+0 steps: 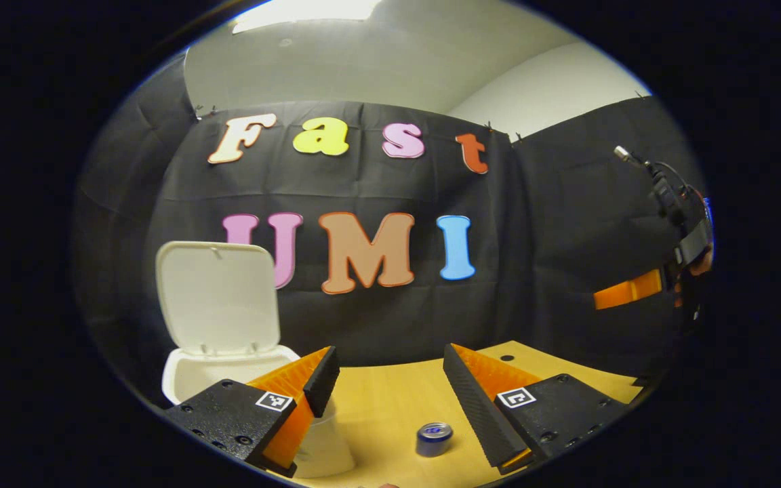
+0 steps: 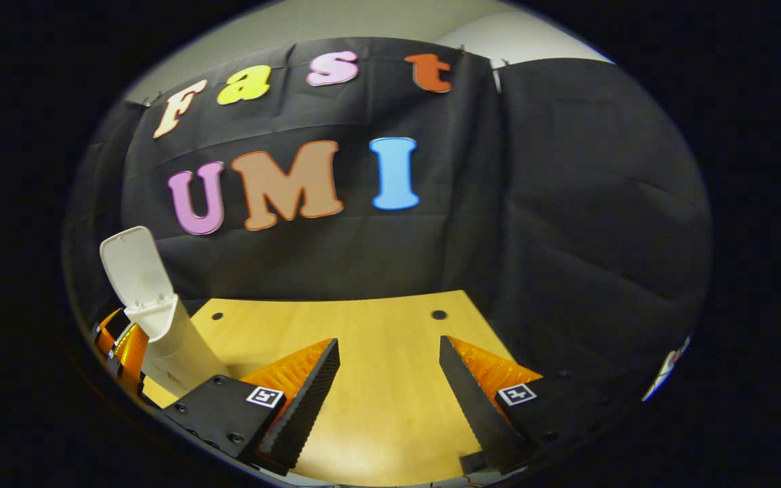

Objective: Press the lid of the desktop garbage bin to open it, pick up the crumpled paper on the desktop and throw it into the bin, then pick up the pop can on the desktop and drop it into the bin, and finally close the garbage bin lid.

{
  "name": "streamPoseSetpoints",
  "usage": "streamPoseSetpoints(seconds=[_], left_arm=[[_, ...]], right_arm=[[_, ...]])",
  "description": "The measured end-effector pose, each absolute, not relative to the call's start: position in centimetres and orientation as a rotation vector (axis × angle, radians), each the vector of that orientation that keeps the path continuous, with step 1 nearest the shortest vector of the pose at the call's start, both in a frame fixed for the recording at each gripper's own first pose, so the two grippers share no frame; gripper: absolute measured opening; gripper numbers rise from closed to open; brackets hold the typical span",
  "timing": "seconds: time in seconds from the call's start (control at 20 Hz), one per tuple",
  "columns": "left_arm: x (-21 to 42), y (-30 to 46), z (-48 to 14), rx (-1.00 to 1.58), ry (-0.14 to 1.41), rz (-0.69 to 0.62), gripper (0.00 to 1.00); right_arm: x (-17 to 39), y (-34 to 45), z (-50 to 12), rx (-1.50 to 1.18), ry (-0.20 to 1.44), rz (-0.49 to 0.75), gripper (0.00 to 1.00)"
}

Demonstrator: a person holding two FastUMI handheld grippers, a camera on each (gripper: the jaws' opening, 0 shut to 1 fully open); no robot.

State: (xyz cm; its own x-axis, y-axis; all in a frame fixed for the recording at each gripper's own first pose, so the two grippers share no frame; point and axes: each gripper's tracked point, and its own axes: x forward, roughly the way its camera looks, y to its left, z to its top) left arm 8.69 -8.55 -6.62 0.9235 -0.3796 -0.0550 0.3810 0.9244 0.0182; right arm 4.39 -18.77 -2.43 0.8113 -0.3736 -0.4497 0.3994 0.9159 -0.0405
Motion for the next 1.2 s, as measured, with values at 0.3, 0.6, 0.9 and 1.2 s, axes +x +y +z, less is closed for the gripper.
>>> streamPoseSetpoints(seconds=[0.3,0.6,0.9,1.2], left_arm=[[11.4,-14.0,-17.8,0.002,0.276,-0.429,0.94],[12.0,-14.9,-27.5,0.122,0.47,-0.403,0.94],[10.6,-14.8,-32.7,0.127,0.611,-0.377,0.94],[10.1,-14.0,-36.4,0.134,0.726,-0.33,0.93]], right_arm=[[-8.2,-24.1,-3.0,0.151,0.462,-0.701,0.98],[-14.9,-24.9,-4.8,0.198,0.468,-0.831,0.98],[-15.0,-25.1,-6.2,0.199,0.501,-0.839,0.98],[-14.2,-25.6,-7.3,0.202,0.518,-0.827,0.98]])
